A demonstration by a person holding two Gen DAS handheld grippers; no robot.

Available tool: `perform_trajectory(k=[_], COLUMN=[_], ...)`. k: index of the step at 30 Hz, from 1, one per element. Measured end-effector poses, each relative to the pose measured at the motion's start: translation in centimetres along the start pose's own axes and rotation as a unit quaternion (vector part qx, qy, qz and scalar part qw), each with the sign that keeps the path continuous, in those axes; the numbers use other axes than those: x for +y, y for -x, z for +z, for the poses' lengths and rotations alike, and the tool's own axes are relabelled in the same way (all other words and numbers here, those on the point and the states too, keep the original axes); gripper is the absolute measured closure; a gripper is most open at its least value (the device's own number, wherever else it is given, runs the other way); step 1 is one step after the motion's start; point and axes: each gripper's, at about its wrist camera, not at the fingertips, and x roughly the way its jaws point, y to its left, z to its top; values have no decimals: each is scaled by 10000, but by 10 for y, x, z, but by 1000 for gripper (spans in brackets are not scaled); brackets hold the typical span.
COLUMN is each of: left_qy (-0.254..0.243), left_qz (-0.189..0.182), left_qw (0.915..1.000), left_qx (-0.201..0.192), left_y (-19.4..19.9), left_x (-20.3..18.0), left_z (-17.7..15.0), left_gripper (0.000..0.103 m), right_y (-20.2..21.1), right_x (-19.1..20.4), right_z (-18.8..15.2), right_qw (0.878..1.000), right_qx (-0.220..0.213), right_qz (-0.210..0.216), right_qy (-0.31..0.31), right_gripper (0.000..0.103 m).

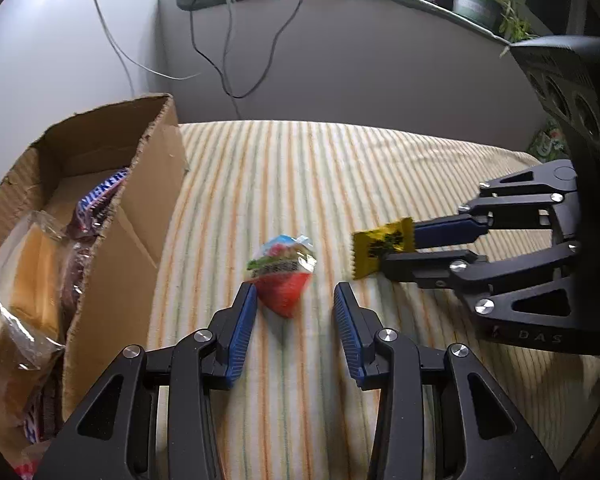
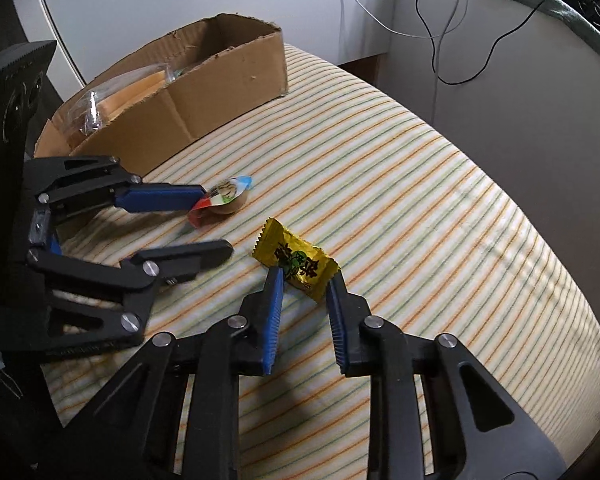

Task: Organize snacks
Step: 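Grasp the red egg snack pack with left tool while right tool grasps the yellow candy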

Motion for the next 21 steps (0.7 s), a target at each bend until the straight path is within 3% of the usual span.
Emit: perform_trajectory(k=[3, 7, 19, 20, 21], left_qy=[5, 3, -19, -25, -26], left_qz=[121, 228, 239, 246, 248], left_qw=[9999, 9997, 9997, 9997, 9997], left_qx=[-22, 3, -35, -44, -53], left_y=[1, -8, -16, -15, -14], left_x=[2, 2, 1, 2, 2], left_z=[1, 5, 7, 6, 6], left_gripper=[64, 64, 70, 70, 70], right_y=[3, 7, -9, -9, -9], right_x=[1, 5, 5, 6, 6], right_z=[0, 4, 14, 13, 13], right_qw=[9998, 9988, 9983, 9984, 9985], right_qx=[31, -57, -7, -14, -25], right_qz=[5, -102, 113, 127, 152], right_qy=[193, 474, 566, 548, 529], right_gripper=[79, 63, 63, 65, 73])
